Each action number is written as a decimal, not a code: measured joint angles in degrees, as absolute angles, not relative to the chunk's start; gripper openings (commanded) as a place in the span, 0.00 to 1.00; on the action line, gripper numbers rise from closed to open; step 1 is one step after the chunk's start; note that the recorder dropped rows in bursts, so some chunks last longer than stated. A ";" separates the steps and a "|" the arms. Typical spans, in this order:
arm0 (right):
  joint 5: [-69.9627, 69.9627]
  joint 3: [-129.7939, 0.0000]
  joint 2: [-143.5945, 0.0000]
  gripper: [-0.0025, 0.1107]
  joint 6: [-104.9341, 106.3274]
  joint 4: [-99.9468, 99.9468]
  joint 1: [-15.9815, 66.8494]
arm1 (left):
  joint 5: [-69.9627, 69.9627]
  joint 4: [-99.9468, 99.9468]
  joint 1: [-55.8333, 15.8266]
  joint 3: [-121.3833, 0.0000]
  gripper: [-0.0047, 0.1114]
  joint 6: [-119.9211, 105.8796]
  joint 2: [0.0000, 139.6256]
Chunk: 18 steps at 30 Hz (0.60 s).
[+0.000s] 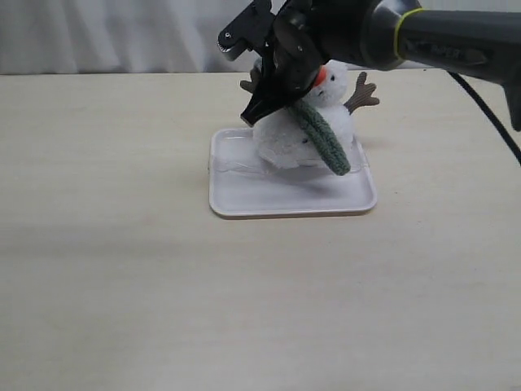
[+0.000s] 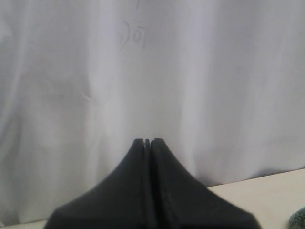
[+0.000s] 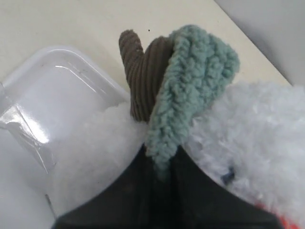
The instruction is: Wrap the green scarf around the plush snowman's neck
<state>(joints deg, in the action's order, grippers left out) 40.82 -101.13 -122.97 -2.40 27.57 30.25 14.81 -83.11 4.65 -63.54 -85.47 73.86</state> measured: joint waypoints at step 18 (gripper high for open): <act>43.33 -101.13 -103.46 0.06 3.43 27.57 30.25 | 17.79 -83.11 4.65 -63.45 0.04 -85.47 78.32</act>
